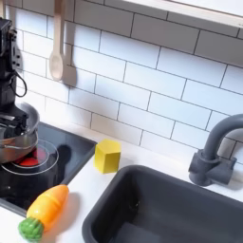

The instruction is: Slide pot right

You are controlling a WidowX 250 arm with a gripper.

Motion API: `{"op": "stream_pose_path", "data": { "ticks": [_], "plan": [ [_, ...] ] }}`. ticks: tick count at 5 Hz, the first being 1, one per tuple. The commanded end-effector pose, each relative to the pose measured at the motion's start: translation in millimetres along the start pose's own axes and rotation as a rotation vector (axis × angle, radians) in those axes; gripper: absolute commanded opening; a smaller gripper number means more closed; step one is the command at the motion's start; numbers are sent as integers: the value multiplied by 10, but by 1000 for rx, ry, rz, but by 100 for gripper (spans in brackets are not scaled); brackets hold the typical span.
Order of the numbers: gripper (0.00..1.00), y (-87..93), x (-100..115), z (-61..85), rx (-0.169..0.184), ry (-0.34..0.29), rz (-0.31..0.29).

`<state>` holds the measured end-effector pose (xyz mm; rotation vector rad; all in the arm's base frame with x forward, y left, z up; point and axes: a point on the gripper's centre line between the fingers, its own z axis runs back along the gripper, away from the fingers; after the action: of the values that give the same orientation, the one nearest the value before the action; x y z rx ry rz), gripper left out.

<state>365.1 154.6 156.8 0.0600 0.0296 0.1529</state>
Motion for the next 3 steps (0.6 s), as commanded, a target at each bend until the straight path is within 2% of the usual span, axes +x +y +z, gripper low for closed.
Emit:
{"op": "stream_pose_path", "data": {
  "ticks": [1,3],
  "plan": [
    [100,-231,-76,66,-14,0,-51],
    [100,-364,-152,87,-24,2,-78]
  ]
}}
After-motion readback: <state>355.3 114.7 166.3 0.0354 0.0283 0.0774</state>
